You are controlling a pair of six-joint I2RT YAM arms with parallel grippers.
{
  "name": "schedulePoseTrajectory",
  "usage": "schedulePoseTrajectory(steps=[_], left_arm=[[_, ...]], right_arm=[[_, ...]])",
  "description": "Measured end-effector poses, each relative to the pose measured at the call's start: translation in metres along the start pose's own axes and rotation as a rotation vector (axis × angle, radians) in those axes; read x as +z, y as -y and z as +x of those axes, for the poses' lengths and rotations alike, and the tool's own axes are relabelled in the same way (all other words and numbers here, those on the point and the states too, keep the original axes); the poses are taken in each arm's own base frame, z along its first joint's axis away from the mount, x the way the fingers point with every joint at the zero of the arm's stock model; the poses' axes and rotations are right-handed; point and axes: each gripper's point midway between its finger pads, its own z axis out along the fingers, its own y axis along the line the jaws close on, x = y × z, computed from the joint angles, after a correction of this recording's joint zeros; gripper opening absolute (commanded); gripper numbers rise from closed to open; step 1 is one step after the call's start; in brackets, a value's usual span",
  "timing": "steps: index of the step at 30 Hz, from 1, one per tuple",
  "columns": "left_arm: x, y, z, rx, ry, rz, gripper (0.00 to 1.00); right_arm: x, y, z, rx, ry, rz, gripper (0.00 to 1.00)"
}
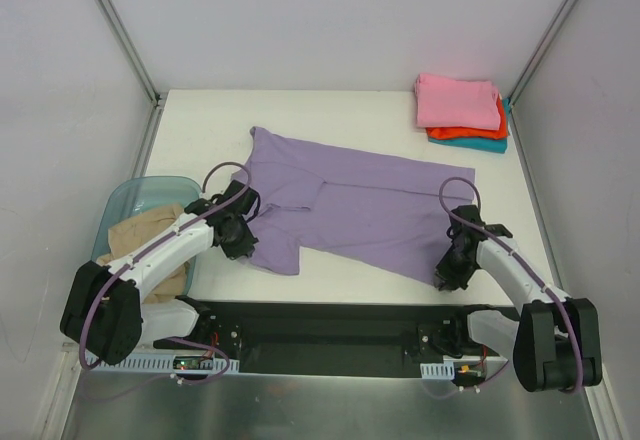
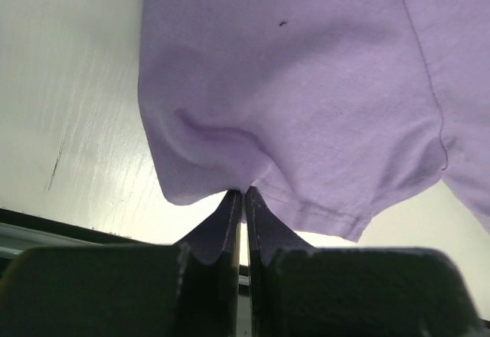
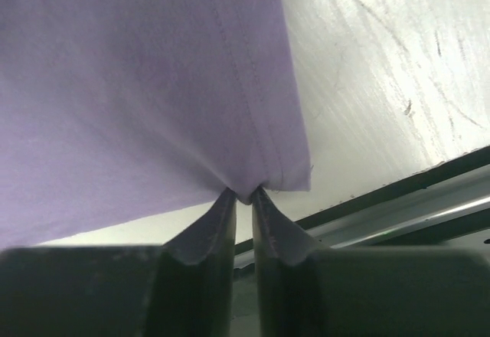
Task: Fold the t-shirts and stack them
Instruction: Grap the side of the flattened tshirt closest away from the robot with both arms, then fold the other side of the tshirt into a rectangle
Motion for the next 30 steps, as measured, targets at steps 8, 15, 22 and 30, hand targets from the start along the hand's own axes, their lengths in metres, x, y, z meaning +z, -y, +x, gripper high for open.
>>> schedulePoseTrajectory(steps=[8,15,22,30], left_arm=[[-0.01,0.012,-0.013,0.013,0.029,0.039,0.0],[-0.025,0.03,-0.031,0.027,0.07,0.088,0.0],[-0.034,0.061,-0.061,0.045,0.105,0.121,0.0],[-0.04,0.097,-0.105,0.043,0.161,0.162,0.0]], right_arm=[[-0.007,-0.007,-0.017,-0.028,0.049,-0.024,0.01],[-0.031,-0.029,-0.044,-0.083,0.125,-0.093,0.01],[-0.05,-0.048,-0.066,-0.118,0.164,-0.136,0.01],[-0.063,-0.056,-0.093,-0.114,0.19,-0.139,0.01]])
